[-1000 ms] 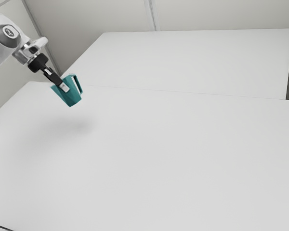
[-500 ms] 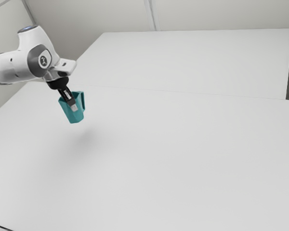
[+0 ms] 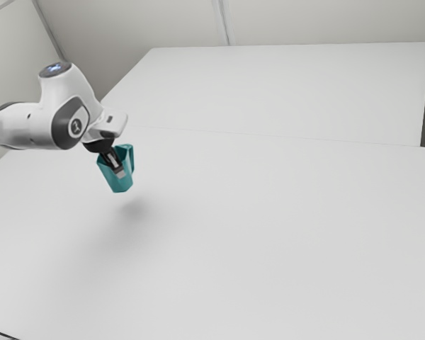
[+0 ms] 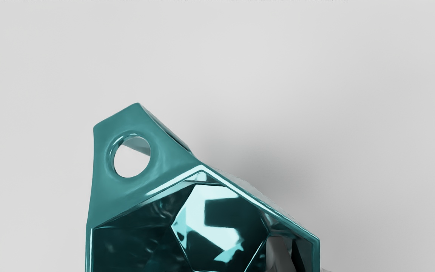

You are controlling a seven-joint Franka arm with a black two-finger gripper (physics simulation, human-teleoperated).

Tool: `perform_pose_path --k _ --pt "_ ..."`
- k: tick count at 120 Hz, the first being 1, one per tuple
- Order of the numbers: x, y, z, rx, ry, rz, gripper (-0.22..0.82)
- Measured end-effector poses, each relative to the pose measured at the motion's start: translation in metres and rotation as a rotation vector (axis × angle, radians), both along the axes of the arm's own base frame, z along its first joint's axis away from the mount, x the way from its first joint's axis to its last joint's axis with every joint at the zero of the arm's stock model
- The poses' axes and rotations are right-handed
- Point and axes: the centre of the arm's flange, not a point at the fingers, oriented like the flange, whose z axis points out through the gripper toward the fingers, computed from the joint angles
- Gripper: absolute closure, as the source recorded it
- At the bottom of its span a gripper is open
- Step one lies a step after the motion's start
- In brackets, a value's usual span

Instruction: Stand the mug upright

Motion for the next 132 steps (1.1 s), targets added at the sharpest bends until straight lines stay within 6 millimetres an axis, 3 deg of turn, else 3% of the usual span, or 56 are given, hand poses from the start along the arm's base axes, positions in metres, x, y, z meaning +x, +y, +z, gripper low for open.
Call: perform_pose_path --k 25,51,93,132 --pt "0.004 0.002 -0.022 0.014 0.004 0.016 0.79" --pt "-0.004 0.004 -0.045 0.011 0.005 0.04 0.79" --pt "-0.011 0.005 -0.053 -0.02 0.009 0.088 0.79" --pt "-0.013 -0.007 -0.061 -0.041 0.028 0.094 0.79"
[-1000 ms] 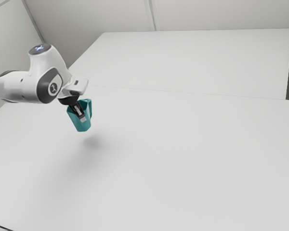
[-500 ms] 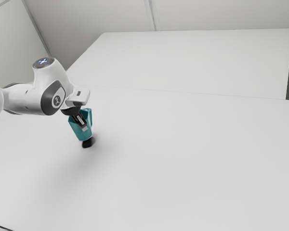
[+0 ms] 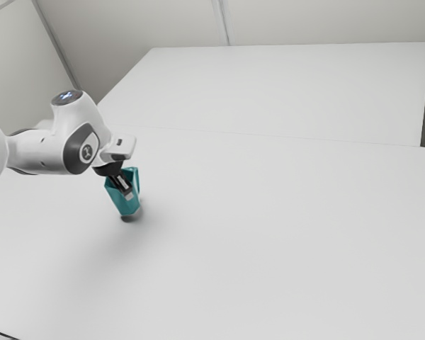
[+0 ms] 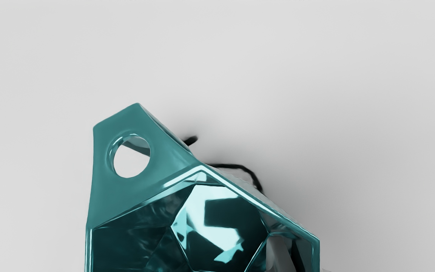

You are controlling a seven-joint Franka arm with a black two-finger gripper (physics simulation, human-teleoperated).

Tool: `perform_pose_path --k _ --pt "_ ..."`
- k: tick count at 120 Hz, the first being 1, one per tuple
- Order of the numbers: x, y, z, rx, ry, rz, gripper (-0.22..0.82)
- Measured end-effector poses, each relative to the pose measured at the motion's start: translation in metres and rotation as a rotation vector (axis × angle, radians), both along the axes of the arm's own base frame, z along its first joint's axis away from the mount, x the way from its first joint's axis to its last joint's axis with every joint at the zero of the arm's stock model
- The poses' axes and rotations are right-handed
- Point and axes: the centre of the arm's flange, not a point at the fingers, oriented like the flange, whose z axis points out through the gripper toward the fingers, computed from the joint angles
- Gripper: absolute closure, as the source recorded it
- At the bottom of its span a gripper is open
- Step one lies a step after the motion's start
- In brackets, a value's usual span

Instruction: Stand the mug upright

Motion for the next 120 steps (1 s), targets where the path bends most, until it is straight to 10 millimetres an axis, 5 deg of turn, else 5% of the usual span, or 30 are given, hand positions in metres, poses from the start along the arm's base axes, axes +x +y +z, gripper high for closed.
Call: perform_pose_path --k 9,57,85,120 --pt "0.001 -0.005 0.0 -0.001 0.001 -0.007 0.78" --pt "0.004 -0.048 0.001 -0.006 0.004 -0.083 0.4" --pt "0.002 -0.072 0.024 -0.004 -0.017 -0.126 0.22" --pt "0.02 -0.028 0.096 0.016 -0.08 -0.039 0.09"
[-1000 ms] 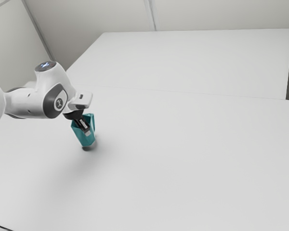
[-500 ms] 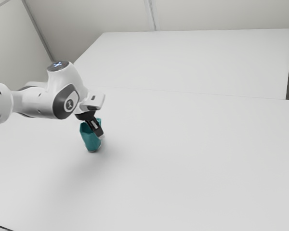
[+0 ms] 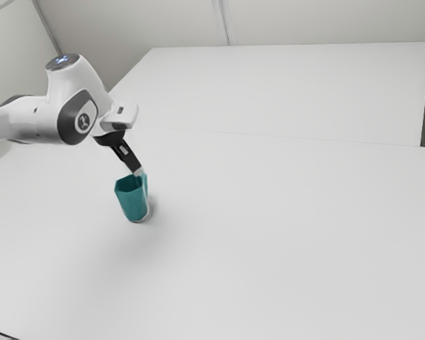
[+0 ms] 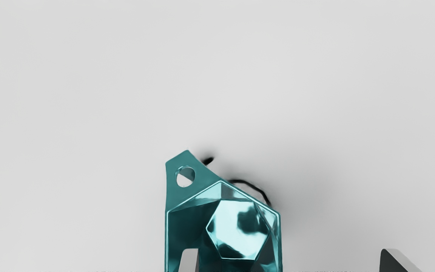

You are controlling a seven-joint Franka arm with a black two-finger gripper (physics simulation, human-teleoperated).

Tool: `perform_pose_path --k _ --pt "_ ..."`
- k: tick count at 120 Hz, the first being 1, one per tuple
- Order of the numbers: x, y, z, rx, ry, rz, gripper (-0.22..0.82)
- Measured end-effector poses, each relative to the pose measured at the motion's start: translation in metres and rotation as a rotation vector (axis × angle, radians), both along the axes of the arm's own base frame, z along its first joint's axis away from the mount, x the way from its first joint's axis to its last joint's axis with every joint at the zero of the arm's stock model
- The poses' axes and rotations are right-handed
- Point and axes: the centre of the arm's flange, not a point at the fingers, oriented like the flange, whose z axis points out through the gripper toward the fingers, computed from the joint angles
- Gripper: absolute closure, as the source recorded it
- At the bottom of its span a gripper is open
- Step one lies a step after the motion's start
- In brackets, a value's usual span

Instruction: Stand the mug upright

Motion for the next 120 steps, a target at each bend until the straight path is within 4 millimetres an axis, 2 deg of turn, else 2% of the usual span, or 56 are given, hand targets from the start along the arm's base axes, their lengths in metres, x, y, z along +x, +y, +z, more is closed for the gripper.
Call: perform_pose_path --k 9,21,30,35,50,85,102,120 --pt "0.022 -0.004 0.042 0.017 -0.025 0.006 0.06" --pt "0.067 -0.013 0.12 0.05 -0.057 0.049 0.04" --pt "0.088 -0.039 0.166 0.066 -0.068 0.068 0.03" --pt "0.091 -0.053 0.18 0.07 -0.054 0.079 0.02" --pt "0.085 -0.057 0.183 0.071 0.034 0.149 0.01" --pt "0.069 -0.037 0.181 0.061 0.135 0.303 0.0" --pt "0.067 -0.033 0.18 0.058 0.151 0.351 0.0" --pt "0.065 -0.016 0.177 0.038 0.167 0.407 0.0"
